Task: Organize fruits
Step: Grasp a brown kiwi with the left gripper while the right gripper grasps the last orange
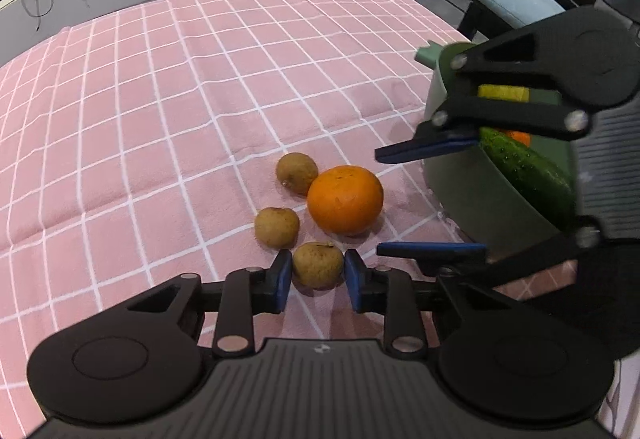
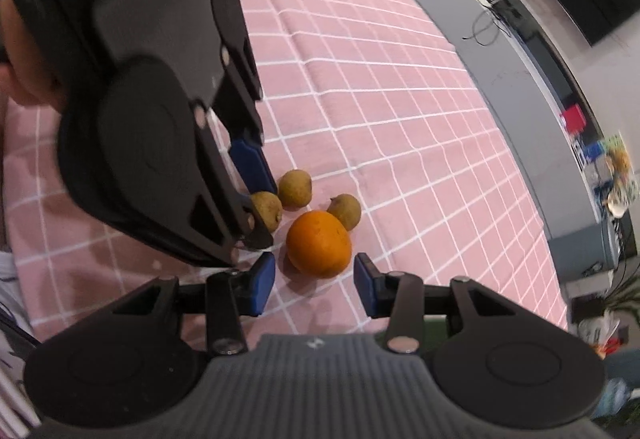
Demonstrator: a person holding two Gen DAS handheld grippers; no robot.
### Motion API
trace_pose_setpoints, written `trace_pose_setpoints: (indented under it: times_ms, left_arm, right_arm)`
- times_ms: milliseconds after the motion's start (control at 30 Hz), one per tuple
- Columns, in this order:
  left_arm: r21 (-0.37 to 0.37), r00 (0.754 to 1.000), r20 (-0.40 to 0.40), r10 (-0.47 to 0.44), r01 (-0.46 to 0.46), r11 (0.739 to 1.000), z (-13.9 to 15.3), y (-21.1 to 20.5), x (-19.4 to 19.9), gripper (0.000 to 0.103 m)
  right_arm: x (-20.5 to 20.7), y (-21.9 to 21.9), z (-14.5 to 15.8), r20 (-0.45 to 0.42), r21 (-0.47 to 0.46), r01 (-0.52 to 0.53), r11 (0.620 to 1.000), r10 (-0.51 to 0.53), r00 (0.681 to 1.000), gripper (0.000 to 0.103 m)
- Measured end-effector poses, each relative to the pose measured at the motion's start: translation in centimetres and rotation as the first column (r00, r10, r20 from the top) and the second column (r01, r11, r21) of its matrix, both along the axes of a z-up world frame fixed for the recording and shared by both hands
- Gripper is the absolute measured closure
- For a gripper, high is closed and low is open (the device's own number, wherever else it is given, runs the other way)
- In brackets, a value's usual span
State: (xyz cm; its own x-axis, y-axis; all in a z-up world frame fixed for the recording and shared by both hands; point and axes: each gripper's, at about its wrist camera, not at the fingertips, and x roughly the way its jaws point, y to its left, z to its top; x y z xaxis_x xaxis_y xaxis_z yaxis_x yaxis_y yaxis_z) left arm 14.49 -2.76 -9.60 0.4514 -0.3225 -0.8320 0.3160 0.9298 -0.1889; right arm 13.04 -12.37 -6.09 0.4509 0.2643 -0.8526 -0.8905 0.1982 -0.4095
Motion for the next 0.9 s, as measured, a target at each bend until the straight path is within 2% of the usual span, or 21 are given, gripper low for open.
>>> trace_pose_setpoints:
  times_ms: [267,567,767,900]
  left_arm:
    - [-0.015,0.997,0.004,0.077,-0.077,0.997,0.7,2.2,-0.8,0.072]
    - [-0.035,0.996,0.005,0.086,-0.086,0.996,0.9,2.3,-1.1,0.072]
    - [-0.035,0.994,0.005,0.109,-0.109,0.993,1.7,2.5,-1.2,0.072]
    - [-0.037,0.993,0.018,0.12,-0.119,0.992,3.0,2.4,-1.4,0.072]
  right_arm:
    - [0.7,1.8,-1.6,0.03,-0.061,-0.033,0.998,0.035,0.999,0.062]
    - [1.1,2.7,-2.1,0.043,-0.099,-0.002,0.995,0.006,0.999,0.065]
    - [0.9,2.7,-1.7,0.042,-0.078,0.031,0.997,-0.028,0.999,0.066]
    - [0.4,2.0,0.1,0.034,-0.011,0.078,0.997,-0.078,0.996,0.067]
